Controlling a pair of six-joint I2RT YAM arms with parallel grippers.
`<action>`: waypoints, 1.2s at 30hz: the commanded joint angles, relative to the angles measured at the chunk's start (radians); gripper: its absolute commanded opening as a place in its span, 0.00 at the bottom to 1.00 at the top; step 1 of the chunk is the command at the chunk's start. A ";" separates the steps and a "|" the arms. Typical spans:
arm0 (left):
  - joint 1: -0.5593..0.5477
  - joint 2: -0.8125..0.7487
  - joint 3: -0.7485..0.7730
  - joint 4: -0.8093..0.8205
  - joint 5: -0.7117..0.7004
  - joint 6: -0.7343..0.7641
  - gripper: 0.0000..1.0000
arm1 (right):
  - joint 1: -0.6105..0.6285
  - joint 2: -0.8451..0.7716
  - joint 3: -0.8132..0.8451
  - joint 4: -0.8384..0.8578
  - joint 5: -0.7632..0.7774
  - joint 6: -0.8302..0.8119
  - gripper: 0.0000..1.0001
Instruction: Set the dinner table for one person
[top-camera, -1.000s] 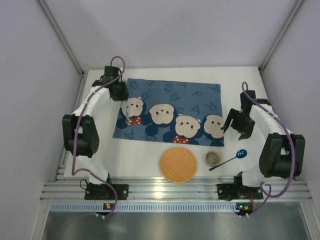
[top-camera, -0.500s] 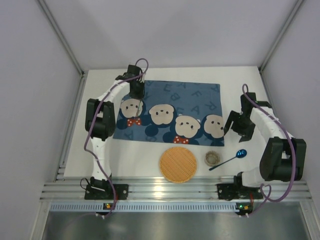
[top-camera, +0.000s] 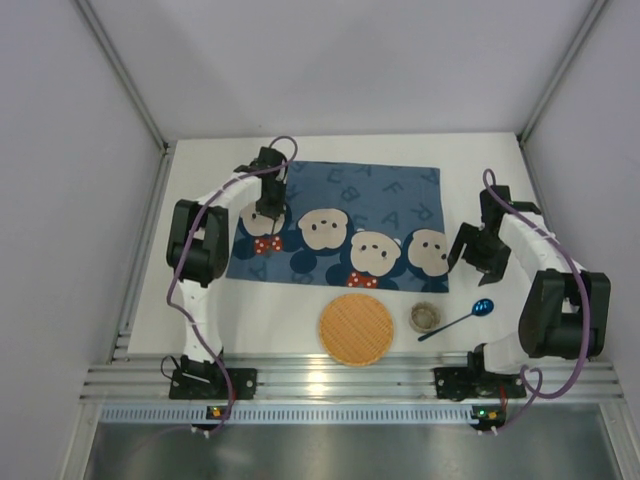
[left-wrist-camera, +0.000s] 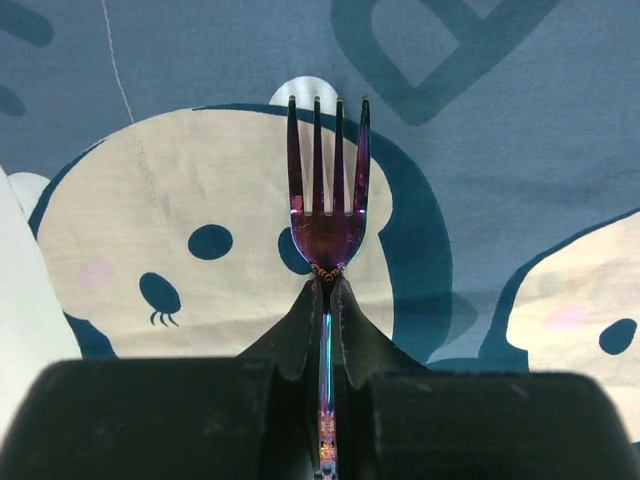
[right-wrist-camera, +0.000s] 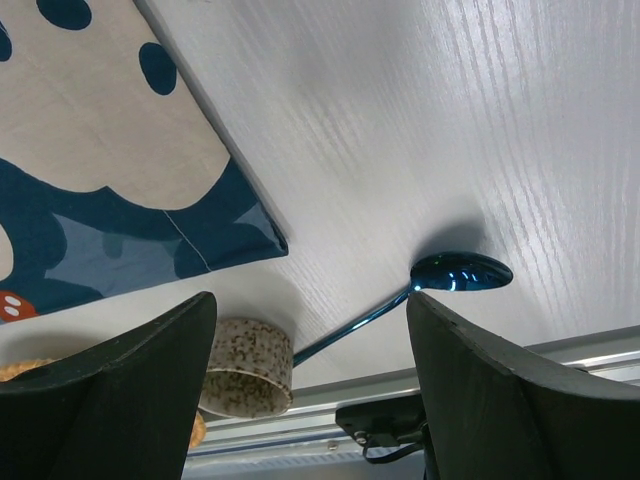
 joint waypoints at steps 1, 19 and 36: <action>0.000 -0.032 -0.026 -0.006 -0.028 -0.023 0.00 | -0.006 0.011 0.040 0.003 0.019 0.003 0.77; 0.128 -0.158 -0.148 0.096 0.060 -0.079 0.53 | -0.006 -0.015 0.025 0.006 0.024 -0.012 0.77; 0.187 -0.240 -0.443 0.196 0.175 -0.118 0.33 | 0.003 -0.065 0.017 -0.006 -0.045 -0.017 0.77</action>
